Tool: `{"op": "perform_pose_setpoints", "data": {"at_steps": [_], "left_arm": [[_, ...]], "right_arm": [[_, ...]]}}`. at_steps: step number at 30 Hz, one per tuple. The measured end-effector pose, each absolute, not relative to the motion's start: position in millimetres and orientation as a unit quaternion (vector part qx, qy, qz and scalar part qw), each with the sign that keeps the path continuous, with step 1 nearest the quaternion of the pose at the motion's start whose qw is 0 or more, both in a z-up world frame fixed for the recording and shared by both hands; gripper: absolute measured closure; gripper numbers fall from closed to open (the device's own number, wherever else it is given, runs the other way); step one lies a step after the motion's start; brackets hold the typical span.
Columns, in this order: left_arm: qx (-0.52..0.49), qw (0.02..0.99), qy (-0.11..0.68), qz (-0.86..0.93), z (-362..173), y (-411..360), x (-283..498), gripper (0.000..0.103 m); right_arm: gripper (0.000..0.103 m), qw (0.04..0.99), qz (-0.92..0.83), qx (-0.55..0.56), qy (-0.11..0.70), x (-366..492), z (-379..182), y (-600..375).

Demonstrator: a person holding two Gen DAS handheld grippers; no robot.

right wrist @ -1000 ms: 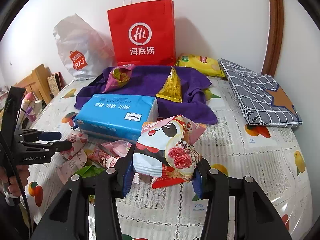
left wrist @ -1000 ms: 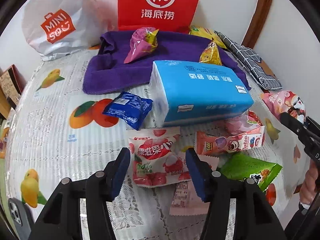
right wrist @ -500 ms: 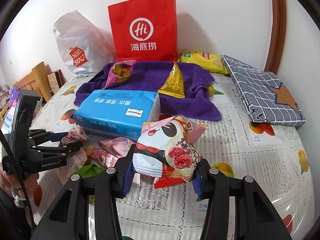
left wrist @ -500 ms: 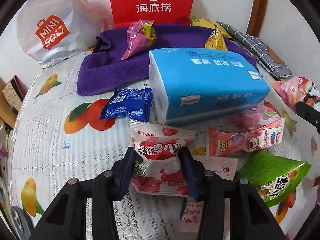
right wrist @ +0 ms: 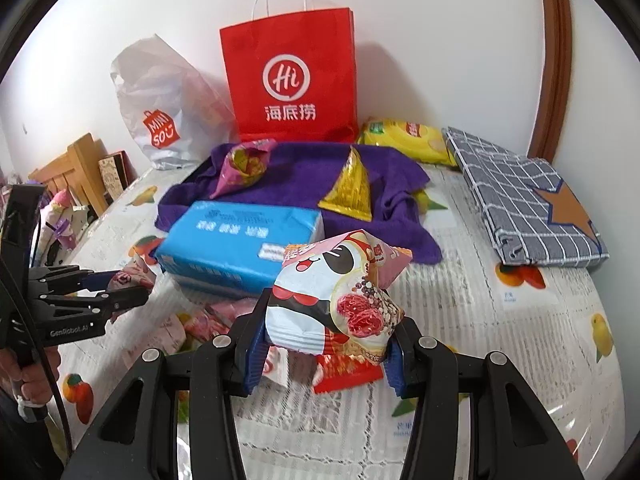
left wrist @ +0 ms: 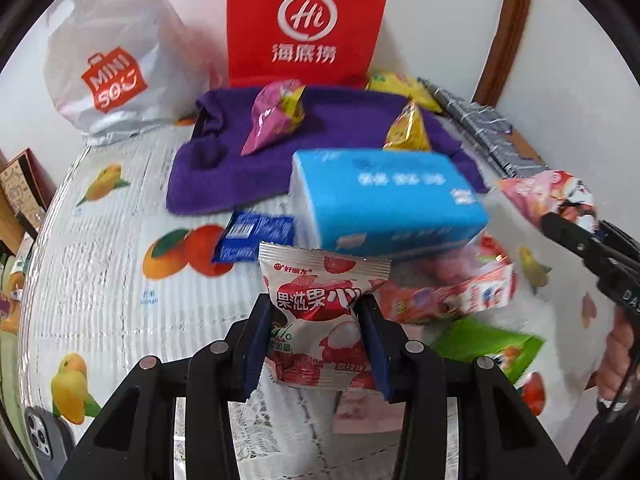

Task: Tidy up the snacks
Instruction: 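Carry the panda-print packet with the right tool while the left tool carries the white-red packet over the purple towel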

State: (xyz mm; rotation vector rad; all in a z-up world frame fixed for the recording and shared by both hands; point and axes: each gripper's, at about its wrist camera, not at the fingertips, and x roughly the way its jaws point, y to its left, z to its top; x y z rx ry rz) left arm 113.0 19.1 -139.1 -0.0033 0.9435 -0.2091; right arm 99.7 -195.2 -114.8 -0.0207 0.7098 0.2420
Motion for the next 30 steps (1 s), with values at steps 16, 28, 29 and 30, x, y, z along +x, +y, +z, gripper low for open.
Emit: {"op": "perform_pose_setpoints", "data": {"at_steps": [16, 28, 29, 30], "left_arm": [[0.002, 0.919, 0.385, -0.086, -57, 7, 181, 0.061], [-0.026, 0.922, 0.384, -0.035, -86, 39, 244, 0.061], [-0.031, 0.920, 0.390, -0.034, -92, 42, 247, 0.061], [-0.034, 0.916, 0.399, -0.031, -99, 45, 249, 0.061]], "right_arm": [[0.055, 0.945, 0.161, -0.014, 0.285, 178, -54, -164], [0.055, 0.935, 0.156, 0.012, 0.320, 252, -91, -183], [0.055, 0.933, 0.155, 0.017, 0.325, 256, -97, -185], [0.055, 0.931, 0.154, 0.019, 0.331, 258, -102, -186]]}}
